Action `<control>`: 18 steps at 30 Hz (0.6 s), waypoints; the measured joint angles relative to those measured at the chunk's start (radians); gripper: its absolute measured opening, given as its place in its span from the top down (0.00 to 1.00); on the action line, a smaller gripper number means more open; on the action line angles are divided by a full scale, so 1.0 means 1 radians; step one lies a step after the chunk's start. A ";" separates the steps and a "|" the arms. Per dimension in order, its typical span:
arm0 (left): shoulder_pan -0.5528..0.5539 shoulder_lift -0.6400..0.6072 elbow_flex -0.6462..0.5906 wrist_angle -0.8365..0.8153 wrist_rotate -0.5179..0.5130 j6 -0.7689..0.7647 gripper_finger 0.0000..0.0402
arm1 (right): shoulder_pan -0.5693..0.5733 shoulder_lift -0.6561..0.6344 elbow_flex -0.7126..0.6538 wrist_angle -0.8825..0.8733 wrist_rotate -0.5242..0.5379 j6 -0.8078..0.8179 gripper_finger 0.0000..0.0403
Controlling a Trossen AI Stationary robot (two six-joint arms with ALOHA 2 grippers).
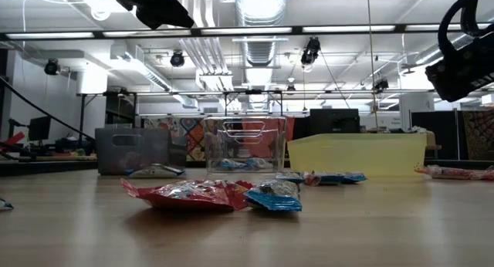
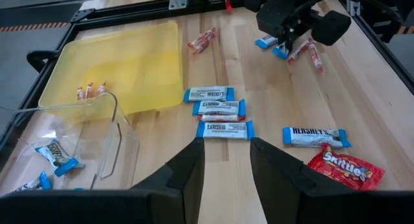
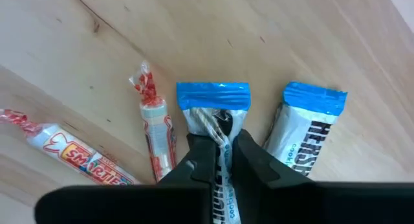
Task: Sort candy
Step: Put the white chocolate into the transparent bin
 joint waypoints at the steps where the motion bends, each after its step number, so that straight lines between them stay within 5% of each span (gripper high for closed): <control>1: 0.000 0.000 0.000 0.000 0.000 0.000 0.73 | -0.001 -0.005 -0.001 0.000 0.002 0.003 0.93; 11: -0.001 0.000 -0.010 0.001 0.003 -0.010 0.73 | -0.037 -0.131 0.005 -0.012 0.138 -0.048 0.92; 18: -0.013 0.000 -0.052 0.002 0.003 -0.044 0.73 | -0.161 -0.221 0.076 -0.003 0.318 -0.307 0.92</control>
